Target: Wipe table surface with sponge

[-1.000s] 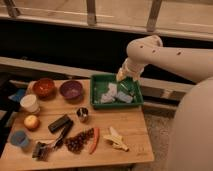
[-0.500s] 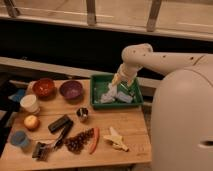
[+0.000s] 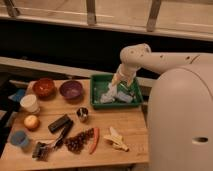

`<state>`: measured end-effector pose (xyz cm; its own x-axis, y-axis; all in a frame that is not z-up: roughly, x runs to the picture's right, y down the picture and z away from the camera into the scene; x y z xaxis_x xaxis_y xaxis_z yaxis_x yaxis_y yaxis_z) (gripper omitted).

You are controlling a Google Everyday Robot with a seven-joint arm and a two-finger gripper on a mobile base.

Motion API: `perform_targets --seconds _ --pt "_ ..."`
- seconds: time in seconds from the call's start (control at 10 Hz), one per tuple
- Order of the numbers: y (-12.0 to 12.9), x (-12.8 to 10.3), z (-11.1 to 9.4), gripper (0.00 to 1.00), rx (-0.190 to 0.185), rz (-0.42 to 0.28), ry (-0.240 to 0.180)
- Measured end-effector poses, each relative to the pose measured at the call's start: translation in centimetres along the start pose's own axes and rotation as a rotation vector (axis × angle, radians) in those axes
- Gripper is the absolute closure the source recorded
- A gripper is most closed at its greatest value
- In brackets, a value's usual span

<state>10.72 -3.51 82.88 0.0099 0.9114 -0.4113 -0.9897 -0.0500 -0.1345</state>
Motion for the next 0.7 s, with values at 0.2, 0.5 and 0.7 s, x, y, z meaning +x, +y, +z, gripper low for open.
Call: perform_targets --seconds 0.2,0.5,0.7 --pt "-0.2 -0.8 2.0 0.38 -0.001 0.012 0.006" --pt "0.0 -1.6 4.9 0.38 0.007 0.007 0.029" --pt "-0.2 -1.0 7.3 0.38 0.019 0.008 0.067"
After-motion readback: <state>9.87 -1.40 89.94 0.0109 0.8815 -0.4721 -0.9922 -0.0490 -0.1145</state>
